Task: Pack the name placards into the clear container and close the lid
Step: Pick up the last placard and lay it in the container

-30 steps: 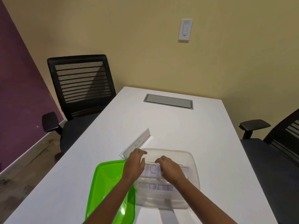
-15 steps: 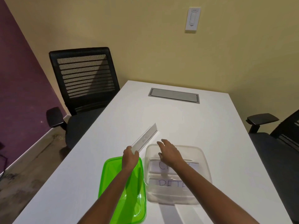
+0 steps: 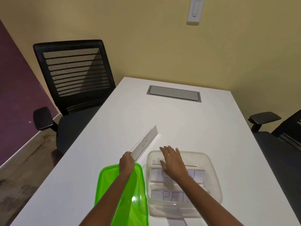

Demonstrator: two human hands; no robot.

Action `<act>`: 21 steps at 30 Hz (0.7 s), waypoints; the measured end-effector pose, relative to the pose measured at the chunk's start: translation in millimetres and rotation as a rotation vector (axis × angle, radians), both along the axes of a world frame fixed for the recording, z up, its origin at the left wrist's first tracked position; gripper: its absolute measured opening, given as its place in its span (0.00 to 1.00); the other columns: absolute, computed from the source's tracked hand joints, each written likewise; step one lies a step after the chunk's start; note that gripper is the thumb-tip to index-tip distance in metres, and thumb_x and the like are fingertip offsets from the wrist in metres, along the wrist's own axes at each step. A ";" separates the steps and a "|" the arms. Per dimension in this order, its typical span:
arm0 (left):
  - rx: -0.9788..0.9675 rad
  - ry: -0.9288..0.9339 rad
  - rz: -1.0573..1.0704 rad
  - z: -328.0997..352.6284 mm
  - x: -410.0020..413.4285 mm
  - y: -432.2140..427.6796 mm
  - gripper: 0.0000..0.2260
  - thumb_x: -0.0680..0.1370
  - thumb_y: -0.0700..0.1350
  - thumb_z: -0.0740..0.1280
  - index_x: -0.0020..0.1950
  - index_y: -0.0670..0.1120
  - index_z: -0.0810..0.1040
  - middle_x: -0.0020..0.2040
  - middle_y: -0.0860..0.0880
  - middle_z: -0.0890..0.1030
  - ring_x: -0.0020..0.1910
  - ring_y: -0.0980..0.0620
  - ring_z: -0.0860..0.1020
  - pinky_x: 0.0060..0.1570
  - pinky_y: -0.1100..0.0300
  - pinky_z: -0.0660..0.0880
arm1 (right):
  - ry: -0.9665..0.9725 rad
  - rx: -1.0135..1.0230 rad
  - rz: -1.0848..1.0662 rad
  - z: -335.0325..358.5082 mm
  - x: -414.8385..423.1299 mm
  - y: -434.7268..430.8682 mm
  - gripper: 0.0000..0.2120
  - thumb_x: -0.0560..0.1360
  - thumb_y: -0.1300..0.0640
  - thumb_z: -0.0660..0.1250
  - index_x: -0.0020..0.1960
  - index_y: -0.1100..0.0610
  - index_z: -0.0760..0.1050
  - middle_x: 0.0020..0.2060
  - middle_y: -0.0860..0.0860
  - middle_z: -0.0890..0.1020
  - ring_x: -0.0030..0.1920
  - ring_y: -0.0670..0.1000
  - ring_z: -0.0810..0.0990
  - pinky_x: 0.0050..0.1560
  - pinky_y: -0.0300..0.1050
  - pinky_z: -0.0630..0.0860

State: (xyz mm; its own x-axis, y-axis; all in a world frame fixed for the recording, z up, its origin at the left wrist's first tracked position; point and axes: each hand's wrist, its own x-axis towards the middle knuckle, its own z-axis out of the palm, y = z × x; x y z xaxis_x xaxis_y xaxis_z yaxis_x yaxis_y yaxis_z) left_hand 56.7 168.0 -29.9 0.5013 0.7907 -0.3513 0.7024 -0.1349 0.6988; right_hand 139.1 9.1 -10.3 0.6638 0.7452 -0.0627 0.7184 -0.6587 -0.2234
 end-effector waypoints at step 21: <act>0.059 -0.283 0.122 79.2 -4.5 -6.0 0.15 0.79 0.35 0.54 0.58 0.34 0.77 0.58 0.35 0.80 0.57 0.38 0.77 0.56 0.52 0.74 | 0.237 0.348 -0.120 50.9 -1.1 -45.6 0.26 0.78 0.59 0.61 0.74 0.59 0.57 0.73 0.54 0.63 0.73 0.50 0.62 0.70 0.36 0.58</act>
State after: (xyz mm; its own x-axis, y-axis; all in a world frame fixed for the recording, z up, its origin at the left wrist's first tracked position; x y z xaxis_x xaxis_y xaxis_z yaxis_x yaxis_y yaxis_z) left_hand 52.2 162.1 49.3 0.4725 0.8660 -0.1634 0.4946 -0.1071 0.8625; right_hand 138.0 -36.5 40.6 0.7445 0.6674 0.0180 0.5439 -0.5905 -0.5962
